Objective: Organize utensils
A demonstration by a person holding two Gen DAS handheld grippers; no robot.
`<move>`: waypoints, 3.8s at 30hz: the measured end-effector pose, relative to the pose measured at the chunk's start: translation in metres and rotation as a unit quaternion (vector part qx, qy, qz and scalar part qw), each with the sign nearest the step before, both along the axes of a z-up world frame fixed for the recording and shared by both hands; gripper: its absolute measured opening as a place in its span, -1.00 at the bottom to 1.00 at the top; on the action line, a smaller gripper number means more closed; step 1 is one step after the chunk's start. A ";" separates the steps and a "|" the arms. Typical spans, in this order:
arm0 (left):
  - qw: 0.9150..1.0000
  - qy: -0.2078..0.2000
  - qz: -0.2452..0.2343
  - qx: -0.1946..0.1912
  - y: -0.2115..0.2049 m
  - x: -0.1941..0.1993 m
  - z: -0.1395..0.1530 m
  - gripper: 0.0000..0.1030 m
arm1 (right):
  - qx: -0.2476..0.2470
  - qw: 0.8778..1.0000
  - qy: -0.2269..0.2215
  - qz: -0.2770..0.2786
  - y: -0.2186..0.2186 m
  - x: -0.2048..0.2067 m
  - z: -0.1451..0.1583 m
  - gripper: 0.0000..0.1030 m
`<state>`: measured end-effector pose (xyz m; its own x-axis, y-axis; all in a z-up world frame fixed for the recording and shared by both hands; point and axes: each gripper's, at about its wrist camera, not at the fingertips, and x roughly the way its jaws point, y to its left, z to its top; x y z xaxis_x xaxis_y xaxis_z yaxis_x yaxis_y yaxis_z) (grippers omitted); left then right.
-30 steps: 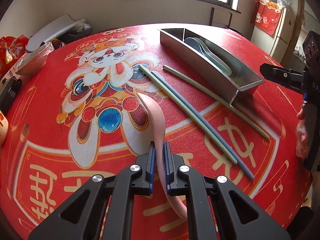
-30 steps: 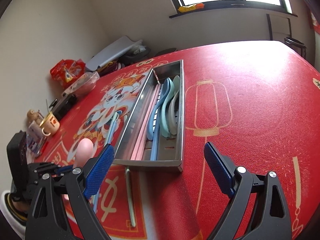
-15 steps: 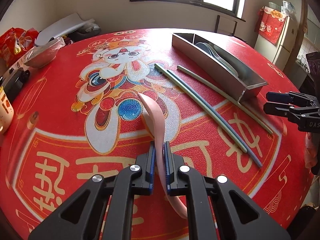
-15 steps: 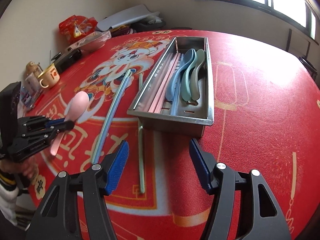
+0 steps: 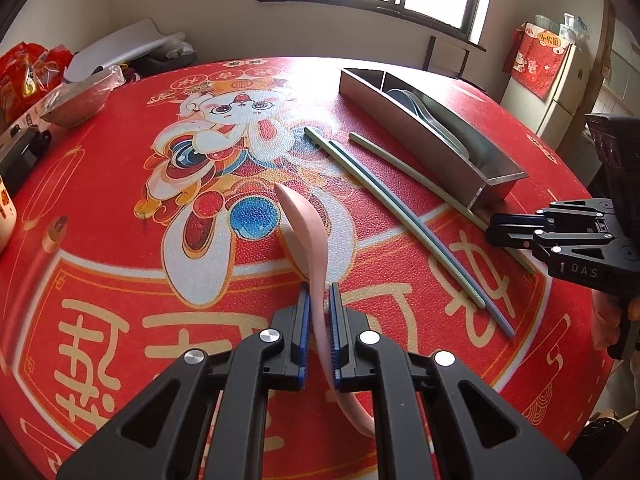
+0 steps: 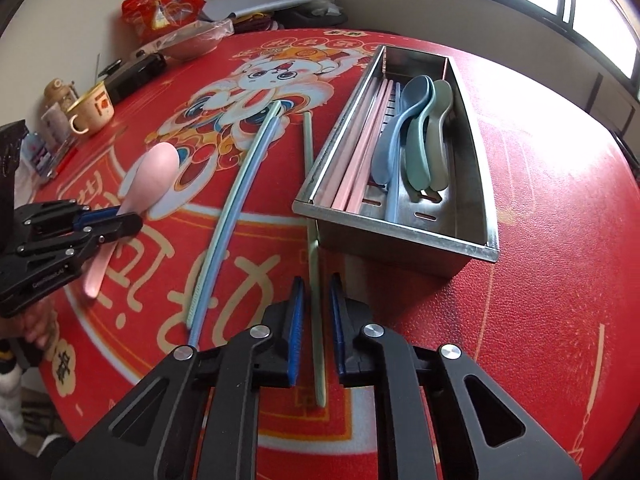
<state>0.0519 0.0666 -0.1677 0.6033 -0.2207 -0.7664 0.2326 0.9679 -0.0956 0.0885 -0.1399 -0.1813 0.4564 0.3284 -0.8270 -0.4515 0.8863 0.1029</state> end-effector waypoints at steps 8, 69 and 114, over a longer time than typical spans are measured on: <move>1.000 0.001 -0.002 -0.009 0.002 0.000 0.000 -0.79 | -0.002 0.999 0.029 0.029 -0.005 -0.030 0.002 -0.90; 1.000 0.002 0.003 -0.021 0.005 0.000 0.001 -0.87 | 0.104 0.994 -0.032 -0.013 -0.007 -0.023 0.041 -0.89; 1.000 0.004 0.003 -0.023 0.006 0.001 -0.001 -0.86 | 0.157 0.975 0.059 -0.142 -0.016 0.135 0.017 -0.85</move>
<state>0.0530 0.0722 -0.1682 0.5995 -0.2517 -0.7598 0.2256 0.9639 -0.1413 0.2233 -0.1559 -0.1644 0.4745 0.4480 -0.7577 -0.1602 0.8904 0.4261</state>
